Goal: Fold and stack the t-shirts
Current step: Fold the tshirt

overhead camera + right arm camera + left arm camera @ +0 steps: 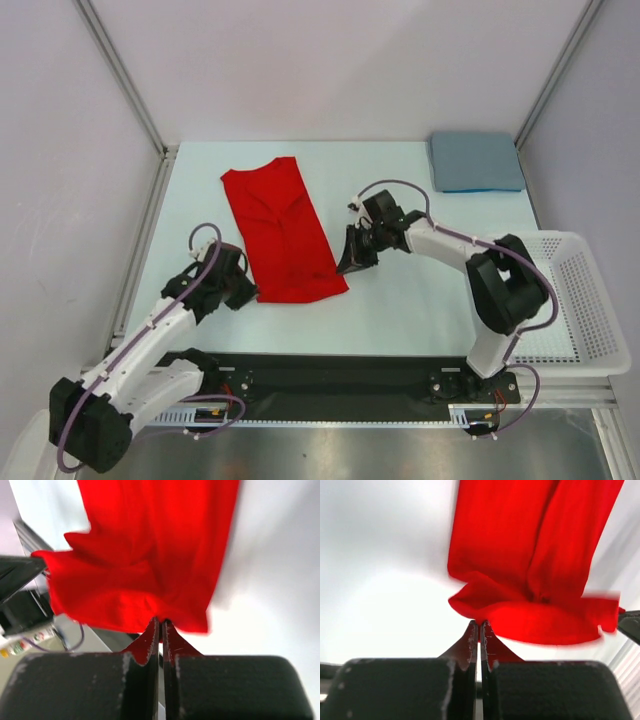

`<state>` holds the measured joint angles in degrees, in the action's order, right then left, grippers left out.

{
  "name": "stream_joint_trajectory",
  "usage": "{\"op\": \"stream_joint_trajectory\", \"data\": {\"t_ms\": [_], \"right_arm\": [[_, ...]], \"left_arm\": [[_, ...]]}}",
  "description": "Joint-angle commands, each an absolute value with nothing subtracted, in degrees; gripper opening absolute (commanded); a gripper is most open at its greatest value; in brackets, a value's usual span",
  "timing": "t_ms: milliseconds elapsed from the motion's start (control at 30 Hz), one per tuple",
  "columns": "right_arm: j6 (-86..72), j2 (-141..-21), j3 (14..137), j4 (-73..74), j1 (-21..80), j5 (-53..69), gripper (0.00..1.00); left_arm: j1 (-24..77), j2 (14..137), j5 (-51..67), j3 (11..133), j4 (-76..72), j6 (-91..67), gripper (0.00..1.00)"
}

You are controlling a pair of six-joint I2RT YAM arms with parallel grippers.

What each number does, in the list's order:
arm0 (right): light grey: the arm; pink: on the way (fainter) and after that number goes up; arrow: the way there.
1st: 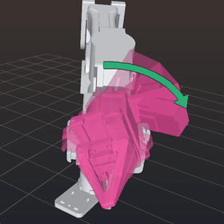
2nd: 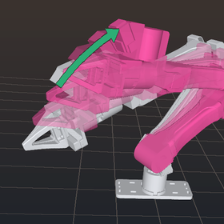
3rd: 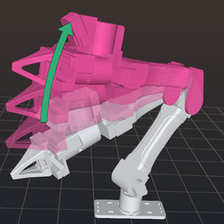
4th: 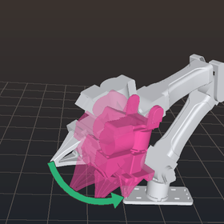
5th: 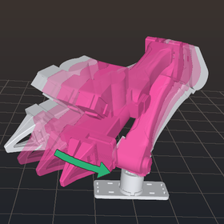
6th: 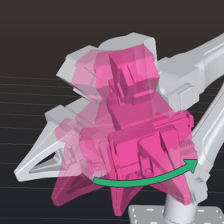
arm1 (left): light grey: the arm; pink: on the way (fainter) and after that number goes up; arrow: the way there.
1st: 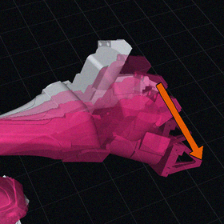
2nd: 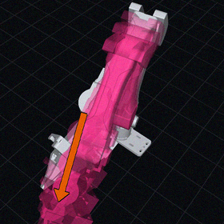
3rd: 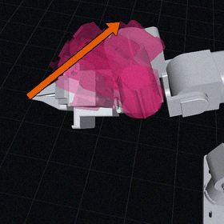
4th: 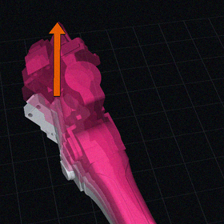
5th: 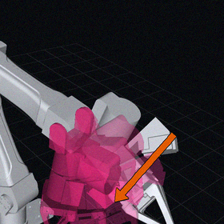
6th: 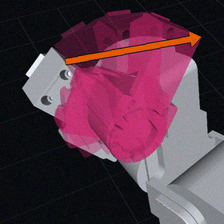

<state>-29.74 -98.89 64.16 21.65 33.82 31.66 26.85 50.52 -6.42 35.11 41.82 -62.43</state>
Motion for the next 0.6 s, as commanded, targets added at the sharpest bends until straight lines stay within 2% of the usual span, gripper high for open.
{"op": "stream_joint_trajectory", "data": {"t_ms": [0,233,400,567], "right_arm": [[-25.58,-104.84,72.66,26.27,30.33,33.83,0.00],[-22.15,-121.45,100.40,34.35,26.98,38.22,0.00],[-22.94,-131.46,112.83,36.82,26.02,41.04,0.00],[-24.43,-136.66,118.82,36.65,26.10,44.73,0.00]], "left_arm": [[18.66,55.52,-1.95,39.28,37.72,-50.81,0.00],[9.41,69.41,3.07,47.97,32.44,-42.90,0.00],[5.28,75.05,5.53,51.67,30.15,-41.05,0.00],[3.87,81.46,6.85,55.98,30.06,-39.73,0.00]]}}
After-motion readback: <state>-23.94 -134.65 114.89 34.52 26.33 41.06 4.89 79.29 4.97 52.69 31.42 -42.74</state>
